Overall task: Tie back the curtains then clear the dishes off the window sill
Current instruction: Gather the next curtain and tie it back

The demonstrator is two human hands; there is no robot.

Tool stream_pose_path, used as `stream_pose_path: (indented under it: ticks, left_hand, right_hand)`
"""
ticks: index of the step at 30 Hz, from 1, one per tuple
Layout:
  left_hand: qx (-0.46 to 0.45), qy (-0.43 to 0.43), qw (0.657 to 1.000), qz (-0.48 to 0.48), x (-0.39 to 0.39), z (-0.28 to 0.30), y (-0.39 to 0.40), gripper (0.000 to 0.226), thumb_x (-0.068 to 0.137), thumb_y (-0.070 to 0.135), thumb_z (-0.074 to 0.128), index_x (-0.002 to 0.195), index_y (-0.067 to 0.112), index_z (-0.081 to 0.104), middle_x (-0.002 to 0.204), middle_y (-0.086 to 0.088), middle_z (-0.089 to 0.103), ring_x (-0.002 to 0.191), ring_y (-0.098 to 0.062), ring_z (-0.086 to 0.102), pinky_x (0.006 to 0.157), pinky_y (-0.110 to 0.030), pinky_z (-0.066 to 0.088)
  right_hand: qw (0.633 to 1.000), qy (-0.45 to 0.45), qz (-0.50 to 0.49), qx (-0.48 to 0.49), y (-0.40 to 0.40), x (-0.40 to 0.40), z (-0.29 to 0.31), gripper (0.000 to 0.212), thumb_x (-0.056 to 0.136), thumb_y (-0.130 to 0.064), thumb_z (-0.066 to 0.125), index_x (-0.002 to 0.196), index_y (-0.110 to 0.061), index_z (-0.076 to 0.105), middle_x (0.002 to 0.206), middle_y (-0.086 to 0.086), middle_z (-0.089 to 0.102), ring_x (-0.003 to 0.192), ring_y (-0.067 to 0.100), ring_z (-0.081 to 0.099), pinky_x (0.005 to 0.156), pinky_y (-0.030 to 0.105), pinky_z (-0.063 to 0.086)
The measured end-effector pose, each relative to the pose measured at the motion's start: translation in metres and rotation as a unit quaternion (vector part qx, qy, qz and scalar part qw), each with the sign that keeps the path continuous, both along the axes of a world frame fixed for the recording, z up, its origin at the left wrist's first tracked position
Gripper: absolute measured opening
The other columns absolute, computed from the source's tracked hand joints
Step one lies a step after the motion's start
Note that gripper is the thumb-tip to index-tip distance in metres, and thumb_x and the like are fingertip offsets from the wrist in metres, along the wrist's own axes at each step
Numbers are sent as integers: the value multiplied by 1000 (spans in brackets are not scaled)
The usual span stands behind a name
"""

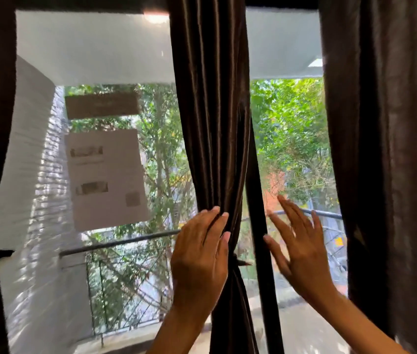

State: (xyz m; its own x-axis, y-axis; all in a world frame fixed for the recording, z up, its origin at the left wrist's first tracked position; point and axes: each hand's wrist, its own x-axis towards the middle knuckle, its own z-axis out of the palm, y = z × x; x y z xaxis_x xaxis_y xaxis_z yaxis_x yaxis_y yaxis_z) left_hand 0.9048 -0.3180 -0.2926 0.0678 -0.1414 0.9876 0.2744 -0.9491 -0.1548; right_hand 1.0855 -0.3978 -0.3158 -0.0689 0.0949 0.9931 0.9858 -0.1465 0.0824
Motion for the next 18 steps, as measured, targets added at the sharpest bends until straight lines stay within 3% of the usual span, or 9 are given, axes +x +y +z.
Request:
stream_pose_path:
  ticks: [3,6,13,18]
  left_hand:
    - [27,6,1000,-1,35,36,-12,25,90,11,57,113,4,66,121,-9,64,114,-26,58,95,-46,47]
    - [52,-4,998,-25,79,68,-34,27,91,15,52,111,4,66,119,-10,64,112,-26,58,95,-46,46]
    - [30,-16,997,-68,198,134,-85,31,89,32,50,108,12,65,114,-4,65,108,-23,59,96,-33,41]
    - [-15,-37,997,-67,284,184,-120,38,88,42,44,101,15,67,108,-1,66,104,-17,59,92,-23,38]
  right_hand:
    - [999,6,-27,26,-25,42,41,39,95,-34,43,127,-12,52,145,13,42,133,27,39,110,50,23]
    - [994,18,-81,73,-65,94,84,41,94,-34,46,121,-7,58,143,14,45,130,28,41,107,53,29]
    - [981,86,-78,154,-166,227,176,44,94,-40,40,121,-9,58,140,8,47,128,25,45,101,57,37]
    - [981,82,-62,163,-211,307,229,49,92,-44,38,112,-6,62,129,11,57,119,30,52,98,46,44]
